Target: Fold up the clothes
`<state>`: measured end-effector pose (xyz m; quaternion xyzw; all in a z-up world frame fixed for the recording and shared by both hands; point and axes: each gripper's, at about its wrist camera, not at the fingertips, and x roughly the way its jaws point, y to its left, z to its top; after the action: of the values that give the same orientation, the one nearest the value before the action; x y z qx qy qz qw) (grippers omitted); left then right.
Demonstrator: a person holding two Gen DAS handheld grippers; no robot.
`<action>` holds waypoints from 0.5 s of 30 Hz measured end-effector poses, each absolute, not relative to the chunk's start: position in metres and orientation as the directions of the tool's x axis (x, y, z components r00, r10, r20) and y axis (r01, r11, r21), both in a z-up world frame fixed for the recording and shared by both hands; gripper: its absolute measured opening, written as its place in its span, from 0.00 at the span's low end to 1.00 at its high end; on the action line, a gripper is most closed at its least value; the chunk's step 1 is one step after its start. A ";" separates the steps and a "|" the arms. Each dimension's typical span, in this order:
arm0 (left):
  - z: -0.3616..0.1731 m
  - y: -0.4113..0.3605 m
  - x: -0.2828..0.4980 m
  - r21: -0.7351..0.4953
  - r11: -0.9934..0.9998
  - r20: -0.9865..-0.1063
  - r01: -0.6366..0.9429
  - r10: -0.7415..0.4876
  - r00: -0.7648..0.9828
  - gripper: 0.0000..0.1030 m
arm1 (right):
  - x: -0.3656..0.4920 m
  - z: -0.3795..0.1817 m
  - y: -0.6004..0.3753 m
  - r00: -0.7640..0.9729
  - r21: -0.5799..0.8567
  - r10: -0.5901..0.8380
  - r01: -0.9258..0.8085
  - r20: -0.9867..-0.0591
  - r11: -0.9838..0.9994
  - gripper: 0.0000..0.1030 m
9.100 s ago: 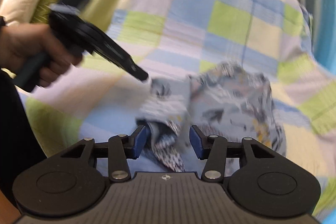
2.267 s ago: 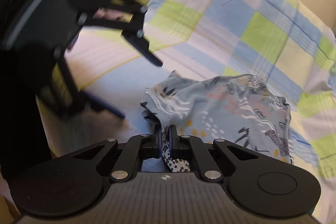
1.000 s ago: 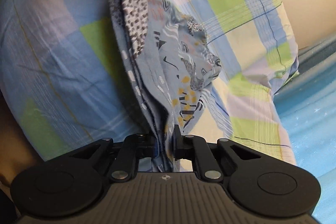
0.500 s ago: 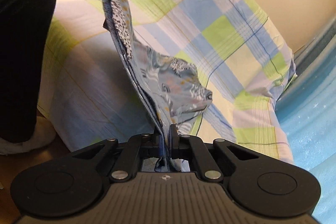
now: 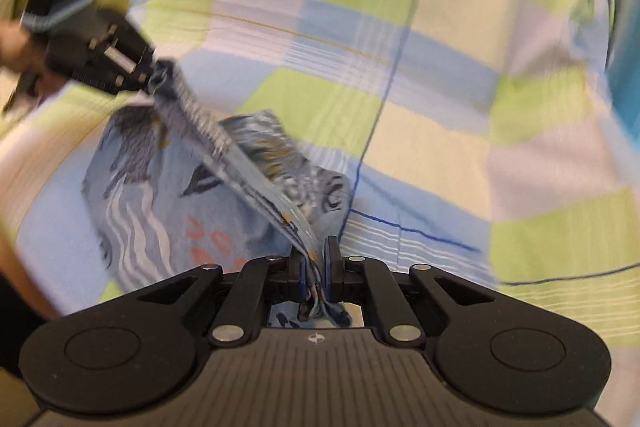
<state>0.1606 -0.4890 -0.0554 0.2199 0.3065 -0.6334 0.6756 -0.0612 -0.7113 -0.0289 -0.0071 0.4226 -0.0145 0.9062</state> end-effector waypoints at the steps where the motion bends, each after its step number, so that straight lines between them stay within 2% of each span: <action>1: -0.065 -0.493 0.170 -0.130 0.116 -0.698 0.985 -0.716 -0.008 0.03 | -0.054 -0.040 -0.726 0.638 0.032 -0.008 0.051 -0.770 0.998 0.23; 3: -0.078 -0.494 0.181 -0.189 0.136 -0.689 0.972 -0.724 -0.033 0.05 | -0.053 -0.059 -0.750 0.653 0.139 0.027 0.120 -0.757 0.983 0.30; 6: -0.095 -0.493 0.195 -0.274 0.161 -0.670 0.948 -0.739 -0.068 0.07 | -0.073 -0.075 -0.777 0.735 0.333 0.093 0.187 -0.671 0.924 0.39; 8: -0.096 -0.487 0.196 -0.294 0.163 -0.647 0.942 -0.759 -0.070 0.08 | -0.090 -0.085 -0.790 0.787 0.444 0.126 0.201 -0.604 0.873 0.41; 11: -0.098 -0.484 0.197 -0.319 0.179 -0.625 0.931 -0.778 -0.065 0.09 | -0.105 -0.101 -0.797 0.834 0.526 0.117 0.225 -0.539 0.820 0.43; 12: -0.099 -0.485 0.200 -0.346 0.192 -0.616 0.918 -0.785 -0.068 0.09 | -0.105 -0.107 -0.799 0.842 0.544 0.105 0.242 -0.529 0.804 0.41; 13: -0.100 -0.486 0.203 -0.386 0.204 -0.602 0.900 -0.794 -0.078 0.08 | -0.106 -0.112 -0.800 0.850 0.566 0.096 0.257 -0.518 0.783 0.19; 14: -0.100 -0.487 0.207 -0.444 0.214 -0.582 0.870 -0.807 -0.098 0.04 | -0.107 -0.117 -0.803 0.858 0.602 0.099 0.267 -0.504 0.752 0.07; 15: -0.100 -0.484 0.211 -0.495 0.222 -0.557 0.840 -0.823 -0.110 0.03 | -0.108 -0.118 -0.805 0.870 0.640 0.109 0.263 -0.481 0.722 0.05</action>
<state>0.2112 -0.4844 -0.0997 0.0103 0.4079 -0.6235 0.6669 -0.1075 -0.8050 -0.1180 0.3704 0.2511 -0.0434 0.8932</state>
